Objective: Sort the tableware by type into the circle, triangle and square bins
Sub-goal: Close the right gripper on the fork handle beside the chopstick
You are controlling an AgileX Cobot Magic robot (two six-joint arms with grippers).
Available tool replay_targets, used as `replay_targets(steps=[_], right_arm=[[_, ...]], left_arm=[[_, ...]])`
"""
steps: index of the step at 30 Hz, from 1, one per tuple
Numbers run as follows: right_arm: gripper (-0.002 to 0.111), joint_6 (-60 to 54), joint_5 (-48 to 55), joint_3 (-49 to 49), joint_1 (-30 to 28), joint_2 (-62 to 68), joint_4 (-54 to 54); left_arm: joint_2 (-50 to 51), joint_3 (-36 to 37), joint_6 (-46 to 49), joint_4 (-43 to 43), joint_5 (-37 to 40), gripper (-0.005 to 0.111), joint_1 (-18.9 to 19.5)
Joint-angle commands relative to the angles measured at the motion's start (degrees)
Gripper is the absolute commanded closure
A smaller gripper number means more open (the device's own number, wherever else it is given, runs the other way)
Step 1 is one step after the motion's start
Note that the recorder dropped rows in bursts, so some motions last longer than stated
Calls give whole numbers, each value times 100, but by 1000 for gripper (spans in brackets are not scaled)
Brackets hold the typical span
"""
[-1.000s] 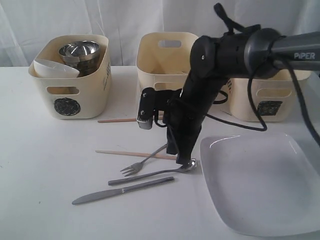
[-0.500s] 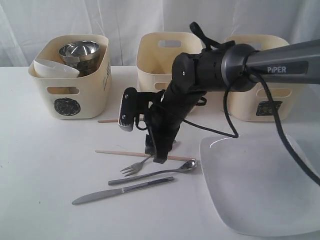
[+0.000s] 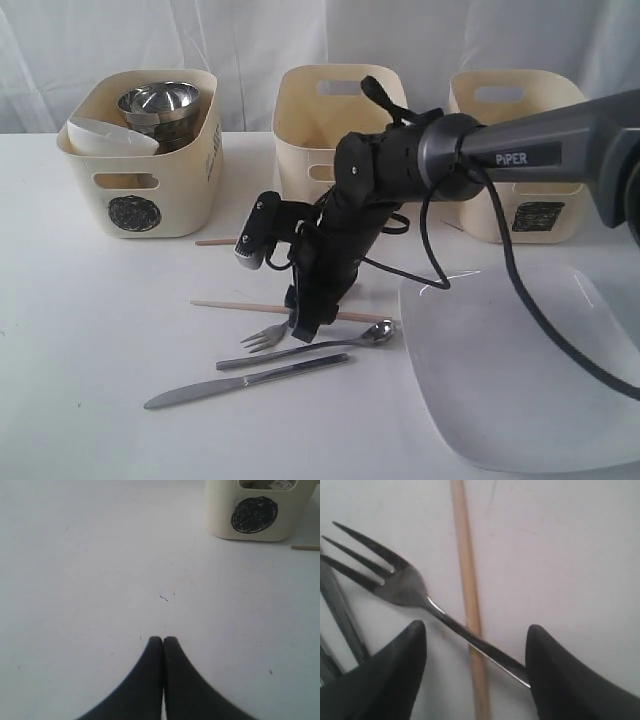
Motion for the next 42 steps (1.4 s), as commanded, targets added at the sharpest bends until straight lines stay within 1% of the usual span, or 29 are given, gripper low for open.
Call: replay_targets(steps=[1, 2, 3, 4, 5, 7, 9, 11, 19, 21, 28, 30, 39, 41, 42], right_arm=[[67, -16, 113, -12, -2, 129, -84], [72, -16, 171, -12, -2, 129, -84], [81, -16, 283, -12, -2, 104, -96], [85, -16, 337, -12, -2, 104, -96], [92, -16, 415, -12, -2, 92, -96], [99, -16, 557, -12, -2, 81, -96], [104, -16, 722, -12, -2, 31, -96], [105, -16, 752, -12, -2, -13, -96], [105, -16, 737, -12, -2, -151, -107], [103, -16, 737, -12, -2, -151, -107], [86, -16, 725, -12, -2, -141, -119], [84, -16, 709, -12, -2, -128, -142], [84, -16, 865, -12, -2, -128, -243], [86, -16, 865, -12, -2, -128, -300], [90, -16, 865, -12, -2, -128, -383]], left_arm=[[-19, 18, 23, -65, 0, 107, -14], [-19, 18, 23, -65, 0, 107, -14], [-19, 18, 23, -65, 0, 107, -14], [-19, 18, 23, -65, 0, 107, -14], [-19, 18, 23, -65, 0, 107, -14], [-19, 18, 23, -65, 0, 107, -14], [-19, 18, 23, -65, 0, 107, -14], [-19, 18, 23, -65, 0, 107, -14], [-19, 18, 23, -65, 0, 107, -14], [-19, 18, 23, -65, 0, 107, -14], [-19, 18, 23, -78, 0, 107, -14], [-19, 18, 23, -78, 0, 107, -14], [-19, 18, 23, -78, 0, 107, -14], [-19, 18, 23, -78, 0, 107, -14], [-19, 18, 23, -78, 0, 107, -14]])
